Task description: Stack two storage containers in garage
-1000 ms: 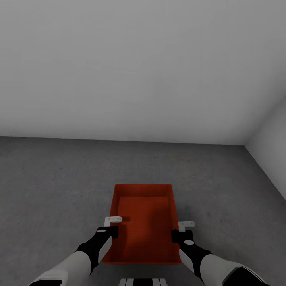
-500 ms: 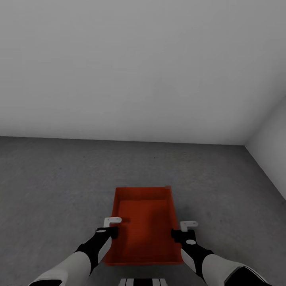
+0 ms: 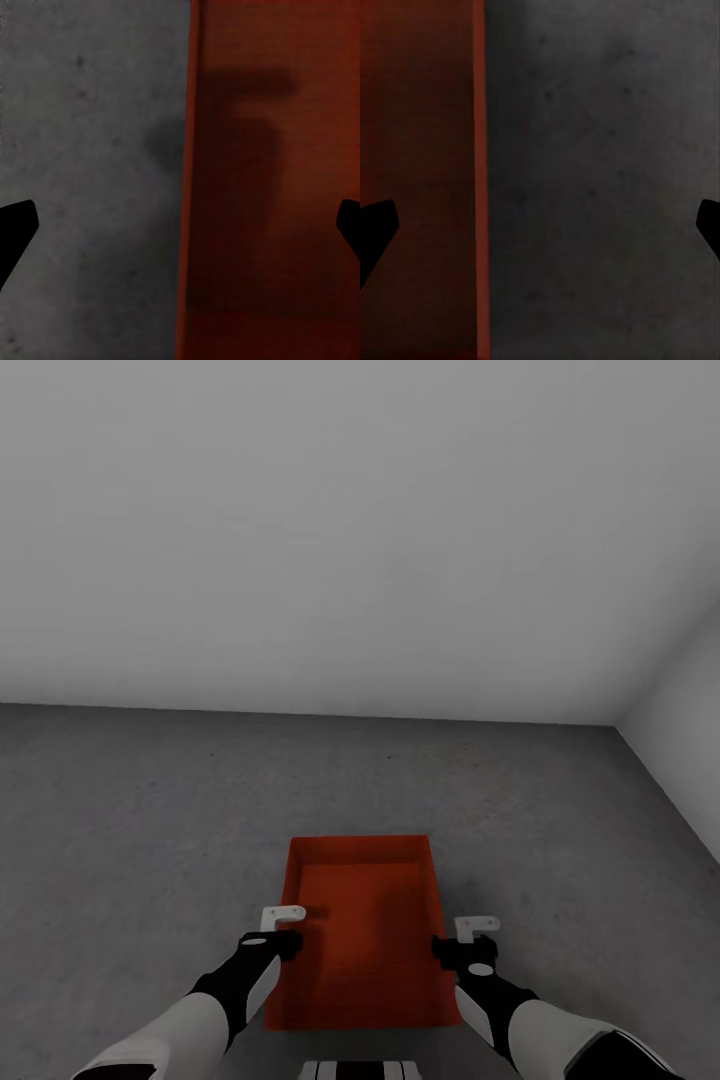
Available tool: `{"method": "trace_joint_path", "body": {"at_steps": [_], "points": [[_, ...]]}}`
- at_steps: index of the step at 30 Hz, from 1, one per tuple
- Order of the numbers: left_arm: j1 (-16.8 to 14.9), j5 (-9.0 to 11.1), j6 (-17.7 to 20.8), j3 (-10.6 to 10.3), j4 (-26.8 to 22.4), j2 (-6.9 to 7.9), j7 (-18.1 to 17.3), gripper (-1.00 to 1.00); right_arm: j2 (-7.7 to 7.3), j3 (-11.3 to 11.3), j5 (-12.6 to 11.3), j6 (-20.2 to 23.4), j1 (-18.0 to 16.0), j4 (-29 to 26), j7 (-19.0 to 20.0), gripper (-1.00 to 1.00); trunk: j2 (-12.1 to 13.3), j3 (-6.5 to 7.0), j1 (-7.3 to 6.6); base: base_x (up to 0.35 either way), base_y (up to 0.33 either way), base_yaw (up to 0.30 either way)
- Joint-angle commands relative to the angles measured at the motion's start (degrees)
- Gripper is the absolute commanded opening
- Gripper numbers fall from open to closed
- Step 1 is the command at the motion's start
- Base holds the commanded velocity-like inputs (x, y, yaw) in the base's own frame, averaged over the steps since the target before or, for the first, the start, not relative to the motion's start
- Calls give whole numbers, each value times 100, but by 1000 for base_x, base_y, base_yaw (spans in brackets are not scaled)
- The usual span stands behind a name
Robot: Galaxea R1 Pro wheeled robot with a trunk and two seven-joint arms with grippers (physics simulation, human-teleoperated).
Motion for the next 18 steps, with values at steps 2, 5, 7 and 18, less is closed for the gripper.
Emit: {"method": "trace_joint_path", "body": {"at_steps": [2,5,7,18], "points": [[0,-26,32,37,-13,-5,6,100,2,49,-55,-22,-3,4,-15,100,-1,-4,-1,0,0,0],[0,-26,32,37,-14,-5,6,100,2,49,-55,-25,-3,4,-17,100,-1,-4,-1,0,0,0],[0,-26,32,37,-14,-5,6,100,2,49,-55,-27,-3,4,-18,100,-1,-4,-1,0,0,0],[0,-20,32,40,-14,-13,4,100,-17,48,-55,-33,-3,4,-19,100,-1,-4,-1,0,0,0]]}}
